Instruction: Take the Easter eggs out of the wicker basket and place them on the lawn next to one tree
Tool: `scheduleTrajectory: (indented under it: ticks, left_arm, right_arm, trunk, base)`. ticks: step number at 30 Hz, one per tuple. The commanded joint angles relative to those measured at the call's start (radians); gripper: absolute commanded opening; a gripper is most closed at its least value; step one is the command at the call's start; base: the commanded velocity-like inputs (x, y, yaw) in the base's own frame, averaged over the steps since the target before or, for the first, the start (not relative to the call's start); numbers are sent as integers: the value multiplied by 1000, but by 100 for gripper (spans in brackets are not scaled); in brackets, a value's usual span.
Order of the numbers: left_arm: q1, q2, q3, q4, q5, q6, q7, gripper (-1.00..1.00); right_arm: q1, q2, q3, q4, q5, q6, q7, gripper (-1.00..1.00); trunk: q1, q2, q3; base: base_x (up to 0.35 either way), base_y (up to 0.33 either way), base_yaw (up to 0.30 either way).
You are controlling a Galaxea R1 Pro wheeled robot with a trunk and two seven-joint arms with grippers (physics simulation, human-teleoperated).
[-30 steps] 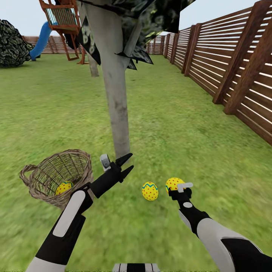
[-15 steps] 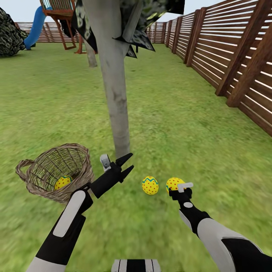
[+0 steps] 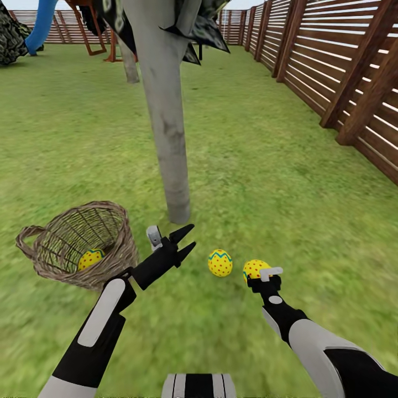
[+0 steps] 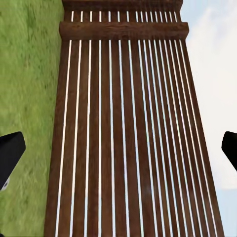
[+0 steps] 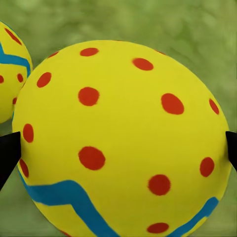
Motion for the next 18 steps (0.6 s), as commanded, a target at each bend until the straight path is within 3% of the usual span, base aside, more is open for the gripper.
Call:
scheduleTrajectory:
  ticks: [1, 8, 15, 18]
  left_arm:
    - [0, 0, 1, 0, 3, 4, -1, 100]
    - [9, -1, 1, 1, 3, -1, -4, 100]
    - [9, -6, 1, 13, 1, -1, -3, 100]
    - [9, -8, 1, 13, 0, -2, -4, 100]
  right_arm:
    - [-1, 0, -3, 1, 9, -2, -4, -100]
    - [-1, 2, -3, 1, 10, -2, -4, -100]
    - [-1, 0, -3, 0, 11, -4, -6, -100]
    - [-1, -1, -3, -2, 10, -5, -7, -100]
  trunk:
    - [0, -1, -5]
    - [1, -1, -8]
    - [1, -1, -8]
    - [1, -1, -8]
  base:
    - [0, 0, 0]
    - [19, 0, 0]
    - [319, 0, 0]
    - [255, 0, 171]
